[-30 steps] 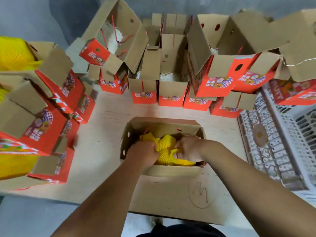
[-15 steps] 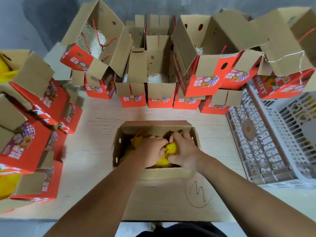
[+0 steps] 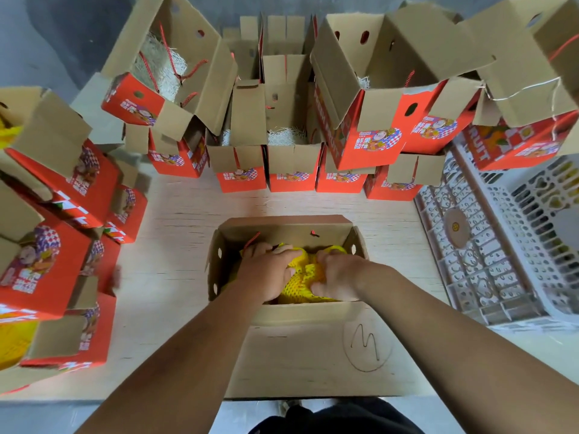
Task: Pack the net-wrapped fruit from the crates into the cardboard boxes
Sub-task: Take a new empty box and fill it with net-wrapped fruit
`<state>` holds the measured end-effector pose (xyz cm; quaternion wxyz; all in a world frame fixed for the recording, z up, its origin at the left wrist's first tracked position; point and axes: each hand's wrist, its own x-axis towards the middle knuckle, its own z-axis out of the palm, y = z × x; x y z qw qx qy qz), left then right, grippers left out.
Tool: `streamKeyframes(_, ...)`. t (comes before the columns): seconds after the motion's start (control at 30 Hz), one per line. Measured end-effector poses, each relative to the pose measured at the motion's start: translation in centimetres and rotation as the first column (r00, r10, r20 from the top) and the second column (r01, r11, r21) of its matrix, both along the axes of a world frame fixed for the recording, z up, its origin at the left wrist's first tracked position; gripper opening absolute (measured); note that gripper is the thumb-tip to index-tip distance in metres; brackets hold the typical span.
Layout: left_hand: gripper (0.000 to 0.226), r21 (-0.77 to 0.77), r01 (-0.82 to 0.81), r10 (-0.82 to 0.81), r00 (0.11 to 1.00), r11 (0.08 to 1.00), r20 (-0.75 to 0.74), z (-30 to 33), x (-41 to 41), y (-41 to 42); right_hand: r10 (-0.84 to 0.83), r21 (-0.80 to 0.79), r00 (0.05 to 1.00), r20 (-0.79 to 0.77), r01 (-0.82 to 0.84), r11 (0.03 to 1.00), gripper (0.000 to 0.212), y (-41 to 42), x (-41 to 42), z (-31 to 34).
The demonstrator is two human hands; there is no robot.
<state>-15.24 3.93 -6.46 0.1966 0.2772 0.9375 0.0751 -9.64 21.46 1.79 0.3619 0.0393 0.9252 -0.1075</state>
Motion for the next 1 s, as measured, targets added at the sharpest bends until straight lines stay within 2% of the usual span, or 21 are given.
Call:
streamKeyframes(0.1, 0.047, 0.043, -0.041, 0.041, 0.999, 0.998, 0.003, 0.1, 0.2, 1.0, 0.129, 0.150, 0.977, 0.167, -0.155, 0.976, 0.067, -1.3, -0.8, -0.4)
streamKeyframes(0.2, 0.040, 0.125, -0.070, 0.075, 0.997, 0.990, -0.035, 0.8, 0.6, 1.5, 0.212, 0.364, 0.953, 0.218, -0.281, 0.888, 0.073, -1.9, -0.7, -1.6)
streamKeyframes(0.27, 0.026, 0.203, -0.099, 0.107, 0.994, 0.974, -0.029, 1.7, 0.8, 1.5, 0.260, 0.477, 0.932, 0.252, -0.354, 0.805, 0.081, -2.0, -0.9, -2.1)
streamKeyframes(0.3, 0.017, 0.236, -0.116, 0.110, 0.993, 0.965, 0.035, 2.0, 0.9, 1.4, 0.290, 0.492, 0.922, 0.258, -0.383, 0.782, 0.081, -1.9, -1.1, -2.1)
streamKeyframes(0.33, 0.012, 0.246, -0.130, 0.098, 0.985, 0.961, 0.139, 2.3, 1.0, 1.2, 0.287, 0.471, 0.933, 0.217, -0.358, 0.806, 0.078, -1.9, -1.4, -1.9)
streamKeyframes(0.4, 0.016, 0.191, -0.115, 0.050, 0.947, 0.975, 0.317, 2.5, 1.4, 0.9, 0.272, 0.410, 0.962, 0.038, -0.263, 0.874, 0.078, -1.9, -1.5, -1.0)
streamKeyframes(0.47, 0.021, 0.112, -0.100, 0.055, 0.934, 0.989, 0.353, 2.4, 1.5, 1.0, 0.208, 0.331, 0.977, -0.047, -0.181, 0.926, 0.085, -1.5, -1.2, 0.1)
streamKeyframes(0.53, 0.023, 0.042, -0.090, 0.068, 0.930, 0.995, 0.361, 2.4, 1.3, 1.6, 0.095, 0.206, 0.994, 0.048, -0.103, 0.973, 0.079, -0.9, -1.0, 0.8)
streamKeyframes(0.6, 0.026, -0.036, -0.049, 0.059, 0.922, 0.998, 0.382, 2.3, 1.2, 2.4, 0.088, 0.166, 0.981, 0.172, -0.117, 0.979, 0.069, -0.9, -1.1, 1.2)
streamKeyframes(0.7, 0.031, -0.088, -0.049, 0.079, 0.919, 0.995, 0.386, 2.5, 1.0, 3.2, 0.193, 0.196, 0.964, 0.182, -0.228, 0.954, 0.050, -2.3, -1.3, 0.9)
streamKeyframes(0.8, 0.035, -0.104, -0.071, 0.102, 0.938, 0.992, 0.332, 3.2, 1.0, 3.2, 0.109, 0.195, 0.975, 0.193, -0.147, 0.970, 0.055, -3.5, -1.2, 0.0)
streamKeyframes(0.87, 0.033, -0.110, -0.065, 0.097, 0.943, 0.992, 0.317, 4.3, 1.4, 3.1, 0.150, 0.240, 0.982, 0.113, -0.174, 0.955, 0.064, -3.5, -0.5, 0.4)
streamKeyframes(0.93, 0.025, -0.076, -0.052, 0.073, 0.949, 0.996, 0.308, 5.6, 1.8, 3.4, 0.221, 0.275, 0.973, -0.066, -0.195, 0.942, 0.068, -2.0, 0.6, 1.2)
streamKeyframes(1.0, 0.018, 0.016, -0.074, 0.068, 0.965, 0.997, 0.253, 7.3, 2.5, 4.5, 0.188, 0.188, 0.929, -0.318, -0.132, 0.973, 0.052, 0.7, 2.2, 2.0)
